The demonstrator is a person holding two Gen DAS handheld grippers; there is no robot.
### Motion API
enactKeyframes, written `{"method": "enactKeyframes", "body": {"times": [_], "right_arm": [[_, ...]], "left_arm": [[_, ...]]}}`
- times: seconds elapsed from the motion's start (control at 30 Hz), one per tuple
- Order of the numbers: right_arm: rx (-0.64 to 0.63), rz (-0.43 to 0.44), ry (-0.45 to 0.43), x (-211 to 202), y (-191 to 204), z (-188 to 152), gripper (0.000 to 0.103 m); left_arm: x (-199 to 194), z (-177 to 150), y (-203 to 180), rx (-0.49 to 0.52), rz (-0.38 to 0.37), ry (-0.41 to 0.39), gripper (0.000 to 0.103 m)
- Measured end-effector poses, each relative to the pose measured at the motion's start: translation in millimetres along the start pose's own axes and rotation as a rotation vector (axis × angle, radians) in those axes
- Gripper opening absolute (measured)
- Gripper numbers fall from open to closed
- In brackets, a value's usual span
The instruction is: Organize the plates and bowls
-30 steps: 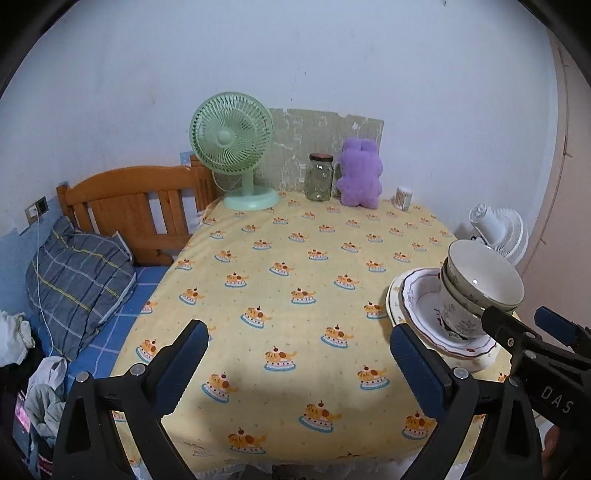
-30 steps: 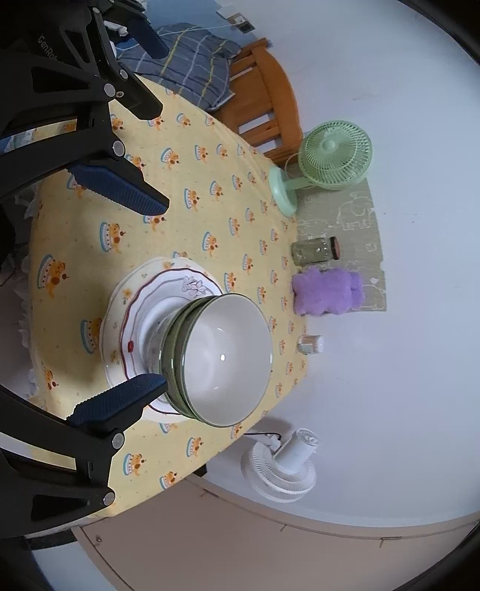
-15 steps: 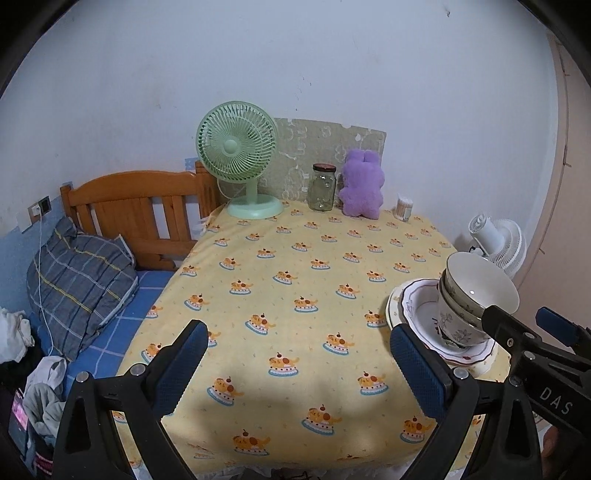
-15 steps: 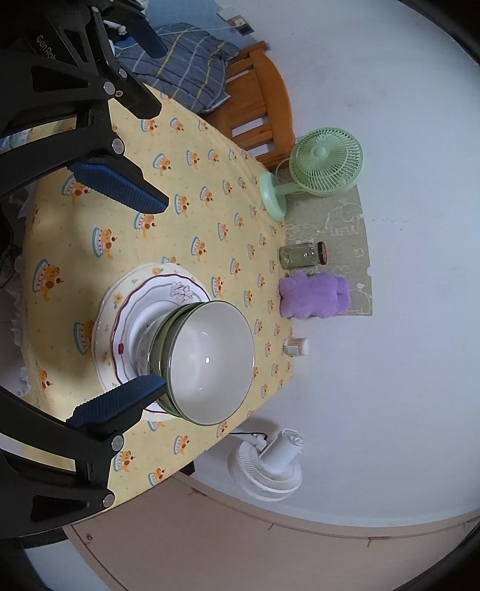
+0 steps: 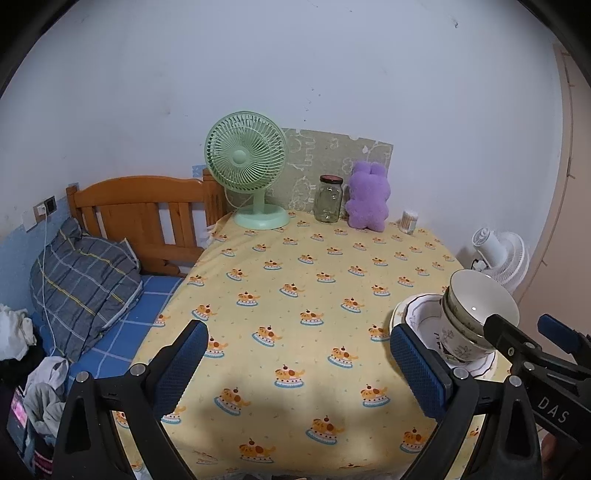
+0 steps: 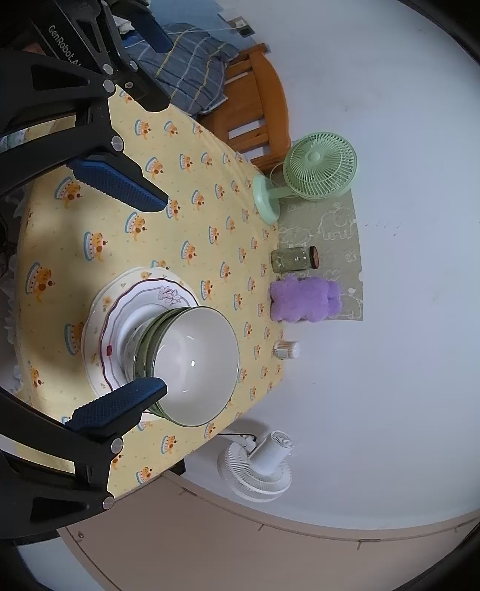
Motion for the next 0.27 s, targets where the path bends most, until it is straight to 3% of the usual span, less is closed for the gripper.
{"method": "enactKeyframes", "body": {"times": [0.27], "right_arm": [[0.016,-0.006,0.007,0.4,-4.0,-1.0,0.093]], "left_arm": [[-0.4,-0.9,-4.5,0.02,0.002,0.006,0.103]]}}
Point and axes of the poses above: each gripper's, at about its wrist camera, not at the fingertips, and x roughly the way its jaws point, y to its left, z to its top, the point moved 4 cm from there along x, roughly the way its jaws point, and after that the axes turned 1 degree about z, right-handed, at the moved point
